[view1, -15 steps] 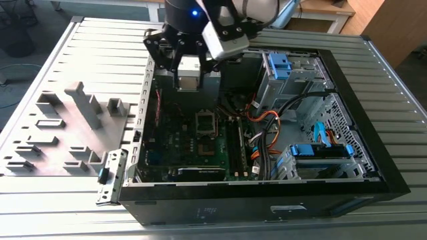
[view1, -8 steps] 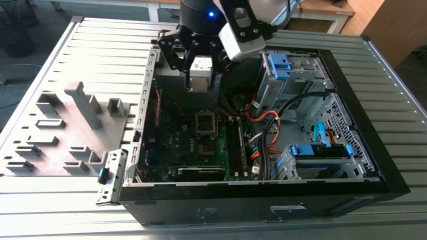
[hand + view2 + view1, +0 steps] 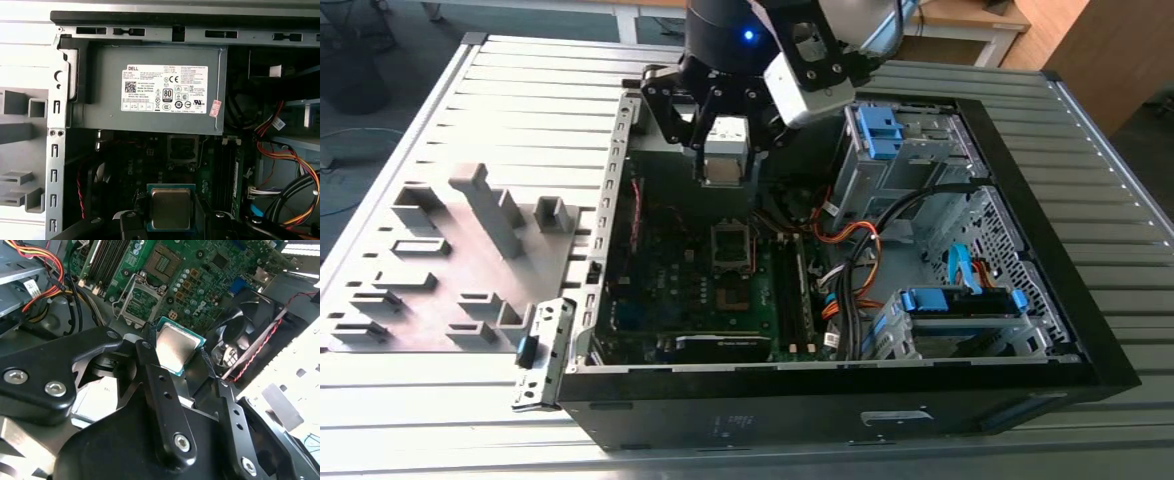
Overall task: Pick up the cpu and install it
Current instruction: 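Pick up the cpu and move it towards the insertion slot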
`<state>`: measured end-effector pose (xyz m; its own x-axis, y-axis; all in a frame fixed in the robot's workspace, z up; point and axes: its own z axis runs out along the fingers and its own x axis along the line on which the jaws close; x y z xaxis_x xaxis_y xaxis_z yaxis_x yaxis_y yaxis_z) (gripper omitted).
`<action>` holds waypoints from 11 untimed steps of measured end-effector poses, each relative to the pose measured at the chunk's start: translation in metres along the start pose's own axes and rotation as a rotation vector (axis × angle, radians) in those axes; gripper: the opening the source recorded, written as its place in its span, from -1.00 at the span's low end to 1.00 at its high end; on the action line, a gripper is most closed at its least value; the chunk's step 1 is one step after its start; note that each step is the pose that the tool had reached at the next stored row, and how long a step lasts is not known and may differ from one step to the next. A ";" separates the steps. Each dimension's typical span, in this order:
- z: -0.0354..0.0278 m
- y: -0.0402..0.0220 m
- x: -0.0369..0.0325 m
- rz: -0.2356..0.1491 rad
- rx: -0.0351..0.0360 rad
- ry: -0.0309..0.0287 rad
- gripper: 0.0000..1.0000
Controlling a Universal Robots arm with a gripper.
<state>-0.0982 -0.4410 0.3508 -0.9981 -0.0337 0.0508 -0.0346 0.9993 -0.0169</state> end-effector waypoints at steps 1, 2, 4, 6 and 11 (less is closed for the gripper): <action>0.0016 -0.0001 -0.0002 0.000 -0.0001 -0.0007 -0.06; 0.0030 -0.0002 -0.0007 0.000 -0.0001 -0.0009 -0.06; 0.0048 -0.0004 -0.0027 0.000 0.0002 -0.0010 -0.06; 0.0061 -0.0007 -0.0071 0.000 0.0000 -0.0010 -0.06; 0.0103 -0.0012 -0.0118 0.000 0.0000 -0.0024 -0.06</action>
<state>-0.0870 -0.4419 0.3399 -0.9983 -0.0338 0.0484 -0.0346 0.9993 -0.0170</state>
